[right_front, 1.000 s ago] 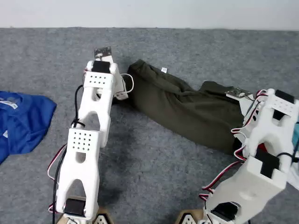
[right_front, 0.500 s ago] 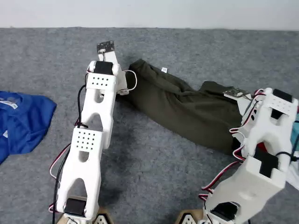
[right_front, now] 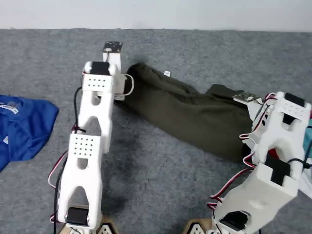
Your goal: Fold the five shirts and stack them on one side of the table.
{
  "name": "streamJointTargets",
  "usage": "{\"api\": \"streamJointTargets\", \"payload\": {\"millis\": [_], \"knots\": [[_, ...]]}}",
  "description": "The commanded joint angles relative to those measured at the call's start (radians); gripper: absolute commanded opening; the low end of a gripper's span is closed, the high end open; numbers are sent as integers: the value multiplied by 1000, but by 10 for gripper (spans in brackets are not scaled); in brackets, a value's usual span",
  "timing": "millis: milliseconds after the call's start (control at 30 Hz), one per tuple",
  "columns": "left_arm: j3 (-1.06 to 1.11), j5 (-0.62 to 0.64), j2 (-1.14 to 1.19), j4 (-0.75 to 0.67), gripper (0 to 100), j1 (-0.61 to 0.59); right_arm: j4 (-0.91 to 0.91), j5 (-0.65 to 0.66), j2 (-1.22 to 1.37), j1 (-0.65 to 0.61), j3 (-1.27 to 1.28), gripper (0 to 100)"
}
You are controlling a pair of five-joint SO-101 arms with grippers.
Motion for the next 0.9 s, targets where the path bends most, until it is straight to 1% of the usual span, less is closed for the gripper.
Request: {"api": "streamJointTargets", "payload": {"millis": [0,233,300,367,467,567,667,733,867], "knots": [[196,-66,-241,37,12,-26,15,5,-56,-8,-18,147],[756,-158,-528,34,12,-14,1,3,-127,-12,-48,147],[892,-169,-583,34,12,-32,2,3,-150,-12,-69,147],[984,-169,-620,17,12,-64,2,3,-170,-8,-81,147],[1061,-169,-667,-18,12,-157,15,5,-202,-7,-77,147],[1099,-170,-701,-14,12,-270,41,9,-228,2,-77,147],[1159,-235,-727,-21,12,-362,44,9,-237,4,-77,147],[1170,-239,-730,-48,12,-394,41,8,-231,2,-77,150],[1167,-238,-729,-66,13,-379,42,3,-231,-38,-77,151]]}}
